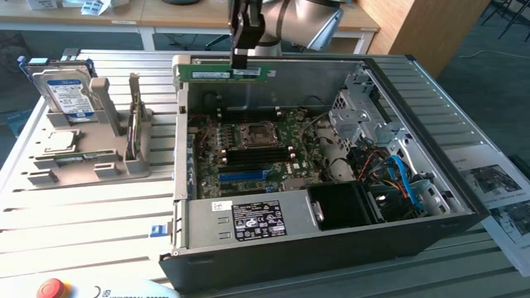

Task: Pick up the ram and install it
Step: 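Pick up the ram and move it above insertion slot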

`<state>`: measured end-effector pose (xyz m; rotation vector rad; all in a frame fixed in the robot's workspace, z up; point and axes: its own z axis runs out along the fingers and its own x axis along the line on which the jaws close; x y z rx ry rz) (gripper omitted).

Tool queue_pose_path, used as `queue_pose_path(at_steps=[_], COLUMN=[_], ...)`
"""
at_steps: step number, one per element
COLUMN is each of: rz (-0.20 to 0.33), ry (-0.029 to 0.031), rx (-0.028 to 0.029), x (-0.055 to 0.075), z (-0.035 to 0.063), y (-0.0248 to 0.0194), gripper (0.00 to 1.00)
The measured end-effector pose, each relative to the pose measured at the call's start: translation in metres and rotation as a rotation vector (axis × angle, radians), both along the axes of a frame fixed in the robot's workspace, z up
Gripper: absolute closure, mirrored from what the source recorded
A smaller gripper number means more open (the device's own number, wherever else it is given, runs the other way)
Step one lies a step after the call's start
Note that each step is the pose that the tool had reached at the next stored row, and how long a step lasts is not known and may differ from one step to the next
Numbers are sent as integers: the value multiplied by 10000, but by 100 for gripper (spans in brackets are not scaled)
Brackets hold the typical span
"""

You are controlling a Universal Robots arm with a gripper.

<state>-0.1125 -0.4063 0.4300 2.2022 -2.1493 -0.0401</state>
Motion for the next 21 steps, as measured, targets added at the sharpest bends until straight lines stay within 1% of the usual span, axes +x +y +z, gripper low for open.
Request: queue_pose_path(at_steps=[12, 14, 17, 18, 19, 21], rz=[9, 12, 11, 11, 19, 68], ry=[28, 29, 28, 19, -9, -107], rx=[0, -3, 0, 2, 1, -2], x=[389, 422, 423, 423, 423, 424], z=[0, 1, 0, 0, 0, 1], y=[-5, -6, -5, -5, -5, -5], gripper=[89, 89, 89, 89, 89, 89])
